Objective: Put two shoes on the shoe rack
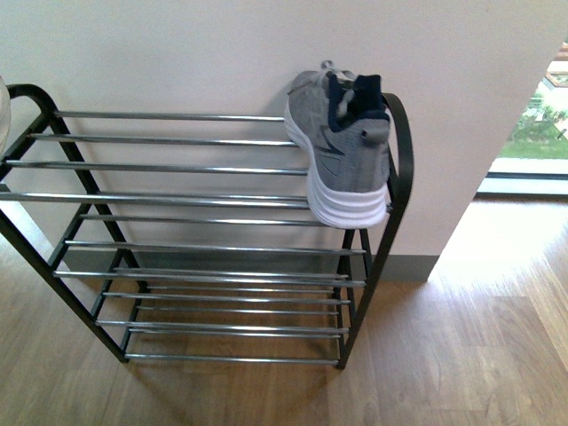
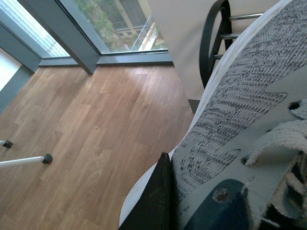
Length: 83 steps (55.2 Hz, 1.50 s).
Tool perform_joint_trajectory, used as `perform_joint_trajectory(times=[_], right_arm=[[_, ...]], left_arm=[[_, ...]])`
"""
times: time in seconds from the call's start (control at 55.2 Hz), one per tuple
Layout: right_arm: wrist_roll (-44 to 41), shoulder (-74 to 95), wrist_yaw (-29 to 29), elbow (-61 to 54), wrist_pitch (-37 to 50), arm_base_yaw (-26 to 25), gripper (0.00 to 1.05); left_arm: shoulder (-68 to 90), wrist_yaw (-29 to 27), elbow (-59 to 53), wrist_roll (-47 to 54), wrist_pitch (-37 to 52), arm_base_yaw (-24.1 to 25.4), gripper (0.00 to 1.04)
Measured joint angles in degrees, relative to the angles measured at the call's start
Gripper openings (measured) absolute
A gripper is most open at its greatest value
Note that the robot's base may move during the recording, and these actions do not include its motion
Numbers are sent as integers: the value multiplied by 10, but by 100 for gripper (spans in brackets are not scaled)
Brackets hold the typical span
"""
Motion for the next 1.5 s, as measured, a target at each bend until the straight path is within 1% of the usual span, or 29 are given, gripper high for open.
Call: perform_joint_trajectory(times=[0.253,0.507,0.543,0.579,0.633,0.67,0.688,0.778,0.851,0.959,1.032,1.195,1.267,1.394,1.502], right_arm=[[0,0,1,0,0,0,95],[0,0,-3,0,0,0,95],[0,0,-2,0,0,0,95],[0,0,-2,0,0,0,95],[0,0,-2,0,0,0,95],[0,0,-2,0,0,0,95],[0,0,-2,0,0,0,95],[0,0,-2,0,0,0,95],[0,0,-1,0,0,0,95],[0,0,-1,0,0,0,95],[0,0,-1,0,0,0,95],[0,0,-1,0,0,0,95],[0,0,-1,0,0,0,95],[0,0,-1,0,0,0,95],[0,0,-1,0,0,0,95]], left_arm=[[0,2,0,0,0,-2,2],[-1,-9,0,-2,0,1,2],[-2,9,-2,-17,13,3,2],[0,39,-2,-48,22,4,2],[9,68,4,-86,21,5,2],[28,101,18,-132,14,9,2],[35,105,23,-138,14,10,2],[120,170,89,-239,19,19,2],[235,204,191,-332,30,20,2],[345,209,295,-383,14,9,2],[415,213,360,-409,-16,-3,2],[527,219,461,-436,-88,-29,2],[570,233,506,-444,-126,-42,2],[638,246,591,-441,-183,-60,2],[690,257,668,-416,-221,-72,2]])
